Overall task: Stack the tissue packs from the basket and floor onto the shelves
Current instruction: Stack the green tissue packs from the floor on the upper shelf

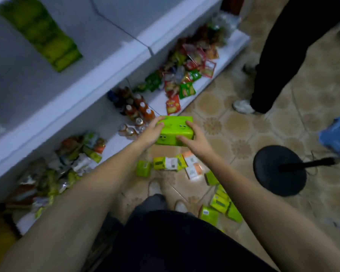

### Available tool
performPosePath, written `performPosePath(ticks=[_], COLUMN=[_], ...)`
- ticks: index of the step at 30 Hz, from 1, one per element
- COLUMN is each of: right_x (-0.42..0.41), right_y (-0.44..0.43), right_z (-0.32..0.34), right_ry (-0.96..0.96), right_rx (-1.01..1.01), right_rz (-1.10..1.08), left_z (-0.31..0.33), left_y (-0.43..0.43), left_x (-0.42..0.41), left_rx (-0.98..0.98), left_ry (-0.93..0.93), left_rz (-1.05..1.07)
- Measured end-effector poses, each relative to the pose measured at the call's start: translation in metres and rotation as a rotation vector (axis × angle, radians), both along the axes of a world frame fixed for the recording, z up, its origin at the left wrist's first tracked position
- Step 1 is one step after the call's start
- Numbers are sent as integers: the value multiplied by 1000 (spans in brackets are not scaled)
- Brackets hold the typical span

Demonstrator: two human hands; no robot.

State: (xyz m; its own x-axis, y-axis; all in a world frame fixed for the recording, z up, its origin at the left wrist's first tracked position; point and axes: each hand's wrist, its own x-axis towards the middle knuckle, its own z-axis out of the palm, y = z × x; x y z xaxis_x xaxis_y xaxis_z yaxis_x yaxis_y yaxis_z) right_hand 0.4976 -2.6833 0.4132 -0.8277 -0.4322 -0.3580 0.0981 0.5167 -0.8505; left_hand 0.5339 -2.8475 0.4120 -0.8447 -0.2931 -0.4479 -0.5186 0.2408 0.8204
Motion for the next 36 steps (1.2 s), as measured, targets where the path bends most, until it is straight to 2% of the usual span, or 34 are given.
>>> performPosePath(ticks=[2,7,10,13,17,19,24,26,30,36], right_x=[-13,-19,-10,12,56,83,153,179,226,284], right_y=[-18,-89,-140,-190,-268,-309,-414,-450,-516,-595], right_z=[35,153,212,255,298,314,331,336,347,357], right_ry=[99,371,504,630,690,685,695,681,655,612], right_rx=[-40,-218,-323,-423,-595,-632,-679,-689,-700,-715], right_rz=[30,156,232,297,339,359,481,528,612,662], left_z=[42,171,240,291,343,358,369,371,372,375], left_y=[-13,-80,-119,-162,-221,-254,-334,-364,-416,-479], left_x=[-2,25,56,90,144,173,246,276,337,399], left_rx=[-19,-312,-442,-542,-660,-666,-448,-437,-536,-788], left_ry=[74,344,404,491,612,622,706,696,640,583], left_rz=[26,112,176,272,399,468,686,745,762,840])
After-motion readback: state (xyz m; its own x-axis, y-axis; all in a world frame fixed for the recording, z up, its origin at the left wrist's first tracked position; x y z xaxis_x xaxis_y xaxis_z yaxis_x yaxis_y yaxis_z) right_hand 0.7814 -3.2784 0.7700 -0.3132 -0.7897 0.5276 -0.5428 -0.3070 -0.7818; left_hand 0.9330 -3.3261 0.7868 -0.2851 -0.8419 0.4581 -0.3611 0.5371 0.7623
